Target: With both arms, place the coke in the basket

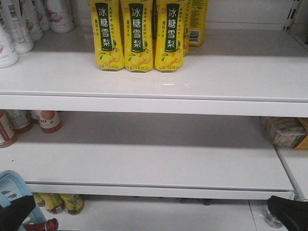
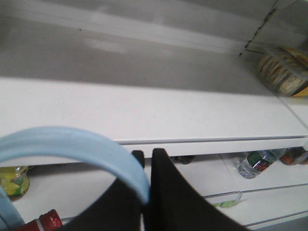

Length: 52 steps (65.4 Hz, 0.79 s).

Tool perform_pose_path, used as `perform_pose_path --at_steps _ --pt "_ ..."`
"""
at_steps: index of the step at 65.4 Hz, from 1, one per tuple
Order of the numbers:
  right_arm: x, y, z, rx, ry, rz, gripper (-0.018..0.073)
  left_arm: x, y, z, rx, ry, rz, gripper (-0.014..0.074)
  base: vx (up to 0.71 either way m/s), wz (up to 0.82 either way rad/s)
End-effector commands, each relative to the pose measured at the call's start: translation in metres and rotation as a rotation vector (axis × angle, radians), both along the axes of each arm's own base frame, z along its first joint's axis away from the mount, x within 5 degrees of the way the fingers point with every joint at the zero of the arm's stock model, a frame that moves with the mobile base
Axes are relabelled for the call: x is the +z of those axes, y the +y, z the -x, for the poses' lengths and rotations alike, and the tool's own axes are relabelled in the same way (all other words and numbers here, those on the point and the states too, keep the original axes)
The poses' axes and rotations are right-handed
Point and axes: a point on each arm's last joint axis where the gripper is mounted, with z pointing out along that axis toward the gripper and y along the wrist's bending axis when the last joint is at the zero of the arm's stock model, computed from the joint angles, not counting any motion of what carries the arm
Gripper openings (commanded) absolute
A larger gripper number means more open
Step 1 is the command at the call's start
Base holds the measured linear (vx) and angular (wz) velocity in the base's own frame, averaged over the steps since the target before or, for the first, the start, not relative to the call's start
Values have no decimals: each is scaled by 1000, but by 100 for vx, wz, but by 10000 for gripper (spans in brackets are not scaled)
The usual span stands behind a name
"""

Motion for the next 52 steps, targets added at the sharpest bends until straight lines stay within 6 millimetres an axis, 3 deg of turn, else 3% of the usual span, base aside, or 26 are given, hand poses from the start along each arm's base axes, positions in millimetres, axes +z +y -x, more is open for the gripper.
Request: perform_pose_path --at_steps 1,26,52 --pt "14 2 -3 4 -82 -33 -5 16 1 4 -34 -165 13 -6 0 0" --pt "14 2 -3 4 -82 -33 -5 -34 12 27 -34 -147 -7 -6 0 0" --pt "14 2 -3 4 -84 -34 -5 -22 15 25 -65 -395 -251 -6 0 0"
